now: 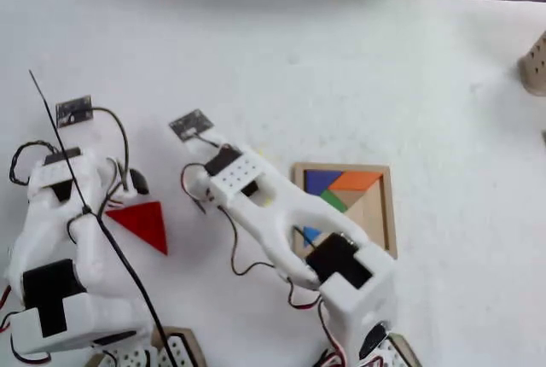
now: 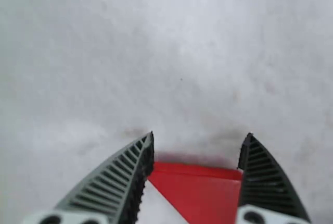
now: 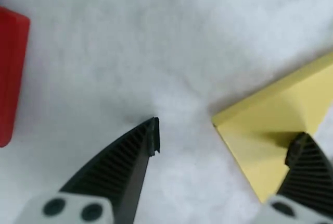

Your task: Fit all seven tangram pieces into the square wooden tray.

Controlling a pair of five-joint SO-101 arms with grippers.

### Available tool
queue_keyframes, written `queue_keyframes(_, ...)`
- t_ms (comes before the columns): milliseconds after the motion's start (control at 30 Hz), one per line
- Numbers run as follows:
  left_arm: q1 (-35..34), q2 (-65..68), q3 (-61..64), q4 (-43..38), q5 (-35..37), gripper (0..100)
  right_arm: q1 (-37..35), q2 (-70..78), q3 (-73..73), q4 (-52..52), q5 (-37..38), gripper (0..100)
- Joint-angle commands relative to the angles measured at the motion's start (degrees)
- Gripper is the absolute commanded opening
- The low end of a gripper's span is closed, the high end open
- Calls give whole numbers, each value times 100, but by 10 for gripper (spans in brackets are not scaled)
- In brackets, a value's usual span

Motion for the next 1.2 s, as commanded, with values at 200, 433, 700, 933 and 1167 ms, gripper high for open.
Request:
queue_keyframes(200, 40, -48, -229, -53, 53, 268, 312, 48, -185, 101, -9, 358)
queue_keyframes(433, 40, -48, -229, -53, 53, 268, 497, 48, -149, 215, 79, 358)
queue_keyframes(700, 22, -48, -220, -44, 53, 268, 708, 75, -149, 224, 158, 233)
queue_keyframes(933, 22, -48, -220, -44, 53, 268, 716, 75, -149, 224, 158, 237)
queue_keyframes(1167, 31, -48, -220, -44, 53, 268, 523, -31, -316, 224, 114, 245)
